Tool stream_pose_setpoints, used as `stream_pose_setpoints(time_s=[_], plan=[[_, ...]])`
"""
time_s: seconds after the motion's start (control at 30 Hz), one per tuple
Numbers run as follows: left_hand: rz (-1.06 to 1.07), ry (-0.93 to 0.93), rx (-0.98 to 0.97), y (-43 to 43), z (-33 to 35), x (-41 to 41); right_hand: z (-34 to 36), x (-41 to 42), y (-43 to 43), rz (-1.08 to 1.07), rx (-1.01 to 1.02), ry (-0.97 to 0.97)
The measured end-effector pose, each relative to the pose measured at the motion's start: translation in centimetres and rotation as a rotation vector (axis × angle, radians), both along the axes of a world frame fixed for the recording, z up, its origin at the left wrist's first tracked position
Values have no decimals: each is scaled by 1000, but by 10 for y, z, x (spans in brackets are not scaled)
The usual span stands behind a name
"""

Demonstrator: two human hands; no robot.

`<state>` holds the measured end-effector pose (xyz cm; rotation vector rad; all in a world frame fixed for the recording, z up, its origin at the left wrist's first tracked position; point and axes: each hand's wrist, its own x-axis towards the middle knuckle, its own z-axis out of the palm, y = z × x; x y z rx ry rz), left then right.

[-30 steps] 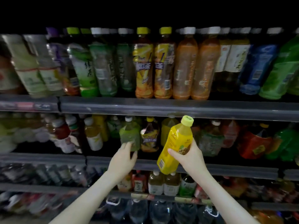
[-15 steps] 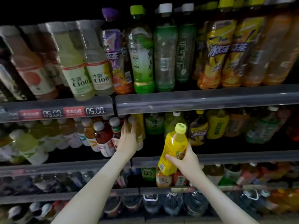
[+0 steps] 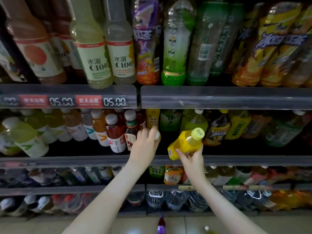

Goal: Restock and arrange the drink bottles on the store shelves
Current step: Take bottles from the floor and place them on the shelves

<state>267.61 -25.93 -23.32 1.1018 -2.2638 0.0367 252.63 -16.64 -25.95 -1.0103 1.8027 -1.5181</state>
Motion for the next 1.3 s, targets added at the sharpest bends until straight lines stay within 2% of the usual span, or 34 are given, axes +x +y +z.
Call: stream_pose_setpoints(time_s=[0.1, 0.3, 0.4, 0.7, 0.8, 0.9, 0.97, 1.03, 1.1, 1.13, 1.2, 1.3], plan=[[29, 29, -17, 8, -2, 20, 0, 8, -20, 19, -3, 8], [201, 274, 45, 24, 32, 59, 3, 28, -78, 78, 38, 87], [286, 330, 89, 38, 46, 71, -3, 40, -98, 108, 79, 154], [595, 314, 253, 83, 30, 102, -7, 51, -139, 124, 167, 156], [680, 372, 301, 99, 32, 114, -7, 48, -131, 145, 187, 52], [719, 433, 375, 112, 40, 131, -4, 61, -92, 165, 95, 139], [718, 498, 438, 117, 48, 145, -1, 82, -58, 345, 16, 126], [685, 587, 507, 121, 55, 160, 7, 112, -29, 750, 13, 45], [658, 666, 547, 125, 59, 179, 15, 147, -12, 1117, 77, 115], [642, 714, 565, 128, 59, 192, 17, 165, -7, 1196, 72, 173], [626, 770, 581, 135, 58, 220, 22, 205, 0, 1170, 12, 241], [600, 819, 586, 145, 63, 281, 13, 269, 5, 1143, 28, 179]])
